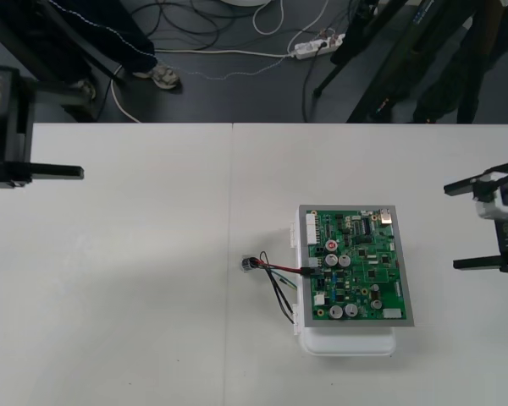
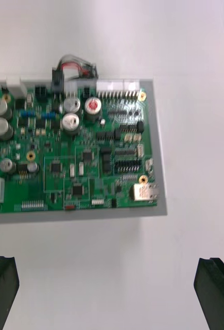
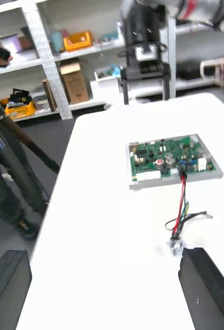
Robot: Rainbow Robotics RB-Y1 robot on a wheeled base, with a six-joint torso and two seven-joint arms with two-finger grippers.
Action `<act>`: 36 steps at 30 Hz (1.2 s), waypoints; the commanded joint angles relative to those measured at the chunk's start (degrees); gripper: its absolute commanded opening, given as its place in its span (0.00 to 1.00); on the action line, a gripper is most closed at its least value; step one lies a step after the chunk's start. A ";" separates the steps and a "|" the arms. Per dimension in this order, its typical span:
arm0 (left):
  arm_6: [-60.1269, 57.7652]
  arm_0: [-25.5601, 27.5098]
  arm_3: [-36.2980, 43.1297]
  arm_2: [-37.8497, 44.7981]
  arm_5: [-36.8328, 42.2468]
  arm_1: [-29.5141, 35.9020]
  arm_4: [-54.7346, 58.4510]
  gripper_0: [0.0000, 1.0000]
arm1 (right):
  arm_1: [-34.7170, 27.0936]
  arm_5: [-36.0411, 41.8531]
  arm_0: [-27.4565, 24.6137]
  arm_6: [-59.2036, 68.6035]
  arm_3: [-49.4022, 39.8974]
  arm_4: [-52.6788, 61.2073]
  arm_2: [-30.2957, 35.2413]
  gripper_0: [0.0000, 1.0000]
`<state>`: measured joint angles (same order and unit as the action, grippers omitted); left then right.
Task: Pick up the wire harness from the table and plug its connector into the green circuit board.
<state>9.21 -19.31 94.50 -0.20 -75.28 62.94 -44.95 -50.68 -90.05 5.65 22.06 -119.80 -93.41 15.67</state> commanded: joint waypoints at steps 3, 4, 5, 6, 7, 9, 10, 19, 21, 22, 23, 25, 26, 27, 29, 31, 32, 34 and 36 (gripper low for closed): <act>-7.71 0.23 7.98 6.53 4.61 8.17 -0.14 0.85 | -2.23 0.05 0.42 -0.18 -1.40 8.42 5.95 1.00; -9.03 0.06 8.86 6.80 5.58 8.52 -0.14 0.86 | -2.23 0.05 0.42 0.00 -1.40 10.09 6.21 1.00; -9.65 -0.21 9.21 6.97 5.93 8.69 -0.14 0.86 | -2.23 0.05 0.42 0.09 -1.40 10.80 6.39 1.00; -10.61 -0.56 9.65 6.97 6.81 9.13 -0.23 0.86 | -2.23 0.05 0.42 0.26 -1.13 12.47 6.39 1.00; -11.58 -0.91 10.18 6.97 7.43 9.57 -0.31 0.87 | -2.14 0.05 0.42 0.44 -0.52 14.31 6.56 1.00; -12.72 -1.44 10.70 6.97 8.31 9.66 -1.19 0.87 | -2.23 0.05 0.42 0.61 1.15 17.39 6.56 1.00; -12.90 -1.61 10.97 6.97 8.83 9.66 -1.81 0.87 | -2.14 0.05 0.42 0.61 2.47 19.76 6.47 1.00; -12.55 -1.70 12.99 7.15 10.42 8.69 -5.32 0.87 | -2.14 0.05 2.00 0.26 4.49 27.58 6.03 1.00; -12.46 -1.70 13.08 7.15 10.42 8.52 -5.32 0.87 | -2.23 0.05 2.62 0.44 4.49 28.90 6.03 1.00; -12.46 -1.70 13.08 7.15 10.42 8.52 -5.32 0.87 | -2.23 0.05 2.97 0.44 4.32 29.78 6.03 1.00; -12.46 -1.70 13.08 7.15 10.42 8.52 -5.32 0.87 | -2.23 0.05 3.41 0.52 4.23 30.13 6.03 1.00; -12.46 -1.70 13.08 7.15 10.42 8.52 -5.32 0.87 | -2.23 0.05 3.93 0.70 4.14 30.22 6.03 1.00; -12.46 -1.70 13.08 7.15 10.42 8.52 -5.32 0.87 | -2.23 0.05 4.37 0.70 4.05 30.22 6.03 1.00; -12.46 -1.70 13.08 7.15 10.42 8.52 -5.32 0.87 | -2.23 0.05 4.64 0.79 4.05 30.22 6.03 1.00; -12.46 -1.70 13.08 7.15 10.42 8.52 -5.32 0.87 | -2.23 0.05 5.16 1.05 4.05 30.05 6.03 1.00; -12.46 -1.70 13.08 7.15 10.42 8.52 -5.32 0.87 | -2.23 0.05 5.52 1.32 4.05 29.69 5.95 1.00; -12.46 -1.70 13.08 7.15 10.42 8.52 -5.32 0.87 | -2.14 0.05 5.69 1.49 4.05 29.43 5.77 1.00; -12.46 -1.70 13.08 7.15 10.42 8.52 -5.32 0.87 | -2.14 0.05 5.78 1.67 4.05 29.43 5.51 1.00; -12.46 -1.70 13.08 7.15 10.42 8.52 -5.32 0.87 | -2.23 0.05 5.96 2.02 4.05 28.99 5.16 1.00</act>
<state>-5.45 -19.31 106.33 5.44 -67.59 70.06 -50.02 -50.73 -90.05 9.65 22.15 -114.80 -64.20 20.44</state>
